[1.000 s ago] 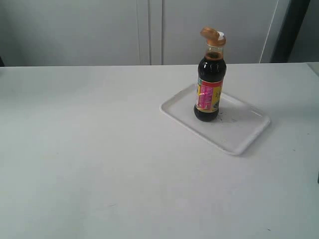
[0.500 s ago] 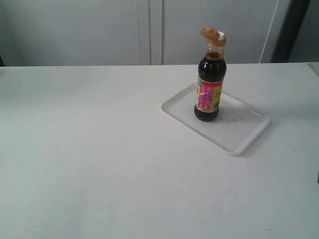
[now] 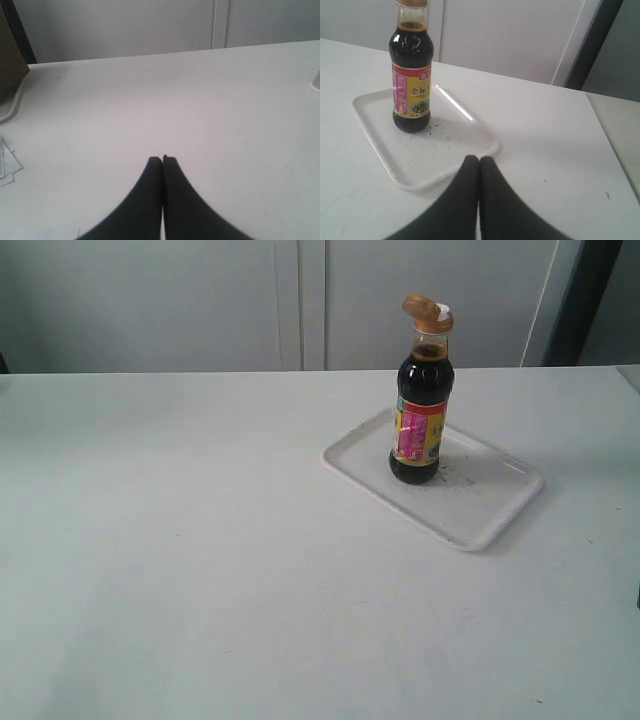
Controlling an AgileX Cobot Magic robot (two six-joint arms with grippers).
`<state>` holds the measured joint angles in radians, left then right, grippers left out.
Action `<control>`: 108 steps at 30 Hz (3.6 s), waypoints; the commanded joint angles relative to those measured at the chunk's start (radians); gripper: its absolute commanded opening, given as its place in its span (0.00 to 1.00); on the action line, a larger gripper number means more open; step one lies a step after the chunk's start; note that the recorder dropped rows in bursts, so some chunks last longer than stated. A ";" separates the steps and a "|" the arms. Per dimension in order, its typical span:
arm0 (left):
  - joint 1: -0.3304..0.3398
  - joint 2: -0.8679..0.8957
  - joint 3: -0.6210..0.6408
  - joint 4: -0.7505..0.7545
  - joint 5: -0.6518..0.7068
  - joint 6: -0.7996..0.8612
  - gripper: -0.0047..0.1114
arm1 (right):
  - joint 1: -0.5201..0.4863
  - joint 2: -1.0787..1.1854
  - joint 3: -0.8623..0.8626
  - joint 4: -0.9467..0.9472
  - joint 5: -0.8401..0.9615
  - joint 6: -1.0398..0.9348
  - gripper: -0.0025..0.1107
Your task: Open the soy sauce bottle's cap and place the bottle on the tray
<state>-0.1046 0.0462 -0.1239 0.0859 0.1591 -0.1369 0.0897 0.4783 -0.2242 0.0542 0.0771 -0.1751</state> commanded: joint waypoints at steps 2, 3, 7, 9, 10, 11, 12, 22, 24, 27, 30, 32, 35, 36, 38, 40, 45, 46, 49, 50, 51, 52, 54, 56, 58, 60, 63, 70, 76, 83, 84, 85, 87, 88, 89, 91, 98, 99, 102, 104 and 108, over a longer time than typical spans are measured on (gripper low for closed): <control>0.027 -0.046 0.058 -0.076 -0.015 0.061 0.04 | 0.002 -0.008 0.003 -0.001 -0.003 -0.003 0.02; 0.034 -0.046 0.073 -0.078 -0.017 0.067 0.04 | 0.002 -0.008 0.003 -0.001 -0.003 -0.003 0.02; 0.062 -0.046 0.124 -0.086 -0.037 0.067 0.04 | 0.002 -0.008 0.003 -0.001 -0.003 -0.003 0.02; 0.064 -0.046 0.124 -0.086 -0.039 0.066 0.04 | 0.002 -0.008 0.003 0.001 -0.003 -0.003 0.02; 0.064 -0.046 0.124 -0.086 -0.039 0.066 0.04 | 0.002 -0.008 0.003 0.001 -0.003 0.000 0.02; 0.064 -0.046 0.124 -0.098 -0.032 0.066 0.04 | 0.002 -0.008 0.003 0.001 -0.003 0.020 0.02; 0.064 -0.046 0.124 -0.131 -0.031 0.081 0.04 | 0.002 -0.008 0.003 0.004 -0.003 0.013 0.02; 0.064 -0.046 0.124 -0.171 0.040 0.157 0.04 | 0.002 -0.008 0.003 0.002 -0.003 0.013 0.02; 0.064 -0.046 0.124 -0.145 0.061 0.137 0.04 | 0.002 -0.008 0.003 0.002 -0.003 0.013 0.02; 0.064 -0.046 0.124 -0.130 0.057 0.137 0.04 | 0.002 -0.008 0.003 0.002 -0.003 0.013 0.02; 0.064 -0.046 0.124 -0.100 0.057 0.103 0.04 | 0.002 -0.008 0.003 0.002 -0.003 0.013 0.02; 0.064 -0.046 0.124 -0.100 0.059 0.099 0.04 | 0.002 -0.008 0.003 0.002 -0.003 0.013 0.02; 0.064 -0.046 0.124 -0.100 0.059 0.099 0.04 | 0.002 -0.008 0.003 -0.001 -0.003 0.013 0.02; 0.064 -0.046 0.124 -0.100 0.061 0.099 0.04 | 0.002 -0.008 0.003 -0.001 -0.003 0.013 0.02; 0.064 -0.046 0.124 -0.100 0.063 0.099 0.04 | 0.002 -0.008 0.003 -0.001 -0.003 0.013 0.02; 0.064 -0.046 0.124 -0.100 0.067 0.099 0.04 | 0.002 -0.008 0.003 -0.001 -0.003 0.013 0.02; 0.064 -0.046 0.124 -0.100 0.068 0.099 0.04 | 0.002 -0.008 0.003 -0.001 -0.003 0.013 0.02; 0.064 -0.046 0.124 -0.100 0.068 0.099 0.04 | 0.002 -0.008 0.003 -0.001 -0.003 0.013 0.02; 0.064 -0.046 0.124 -0.100 0.068 0.099 0.04 | 0.002 -0.008 0.003 -0.001 -0.003 0.013 0.02; 0.064 -0.046 0.124 -0.100 0.068 0.099 0.04 | 0.002 -0.008 0.003 -0.001 -0.003 0.013 0.02; 0.064 -0.046 0.124 -0.100 0.068 0.099 0.04 | 0.002 -0.008 0.003 -0.001 -0.003 0.013 0.02; 0.064 -0.046 0.124 -0.100 0.068 0.099 0.04 | 0.002 -0.008 0.003 -0.001 -0.003 0.013 0.02; 0.064 -0.046 0.124 -0.100 0.068 0.099 0.04 | 0.002 -0.008 0.003 -0.001 -0.003 0.013 0.02; 0.064 -0.046 0.124 -0.100 0.068 0.099 0.04 | 0.002 -0.008 0.003 -0.001 -0.003 0.013 0.02; 0.064 -0.046 0.124 -0.100 0.068 0.099 0.04 | 0.002 -0.008 0.003 0.002 -0.003 0.013 0.02; 0.064 -0.046 0.124 -0.100 0.068 0.099 0.04 | 0.002 -0.008 0.003 0.002 -0.003 0.013 0.02; 0.064 -0.046 0.124 -0.100 0.068 0.099 0.04 | 0.002 -0.008 0.003 0.002 -0.003 0.013 0.02; 0.064 -0.046 0.124 -0.100 0.068 0.099 0.04 | 0.002 -0.008 0.003 0.002 -0.003 0.013 0.02; 0.064 -0.046 0.124 -0.100 0.068 0.099 0.04 | 0.002 -0.008 0.003 0.002 -0.003 0.013 0.02; 0.064 -0.046 0.124 -0.100 0.068 0.099 0.04 | 0.002 -0.008 0.003 -0.004 -0.019 0.017 0.02; 0.064 -0.046 0.124 -0.100 0.068 0.099 0.04 | 0.002 -0.018 0.003 -0.011 -0.038 0.025 0.02; 0.064 -0.046 0.124 -0.100 0.068 0.099 0.04 | 0.002 -0.029 0.003 -0.025 -0.040 0.048 0.02; 0.064 -0.046 0.124 -0.100 0.068 0.099 0.04 | 0.002 -0.070 0.007 -0.072 -0.023 0.156 0.02; 0.064 -0.046 0.124 -0.100 0.068 0.099 0.04 | 0.002 -0.099 0.024 -0.076 -0.021 0.186 0.02; 0.064 -0.046 0.124 -0.100 0.068 0.099 0.04 | 0.002 -0.112 0.037 -0.076 -0.021 0.186 0.02; 0.064 -0.046 0.124 -0.100 0.068 0.099 0.04 | 0.002 -0.183 0.099 -0.076 -0.022 0.186 0.02; 0.064 -0.046 0.124 -0.100 0.068 0.099 0.04 | 0.002 -0.382 0.192 -0.073 0.048 0.186 0.02; 0.064 -0.046 0.124 -0.100 0.068 0.099 0.04 | 0.002 -0.406 0.196 -0.073 0.057 0.186 0.02; 0.064 -0.046 0.124 -0.100 0.068 0.099 0.04 | 0.002 -0.447 0.203 -0.071 0.082 0.186 0.02; 0.064 -0.046 0.124 -0.100 0.068 0.099 0.04 | 0.002 -0.472 0.212 -0.071 0.096 0.186 0.02; 0.064 -0.046 0.124 -0.100 0.068 0.099 0.04 | 0.002 -0.478 0.224 -0.071 0.101 0.186 0.02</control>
<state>-0.0449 0.0054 -0.0030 -0.0106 0.2245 -0.0301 0.0897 0.0065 -0.0099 -0.0134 0.1650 0.0073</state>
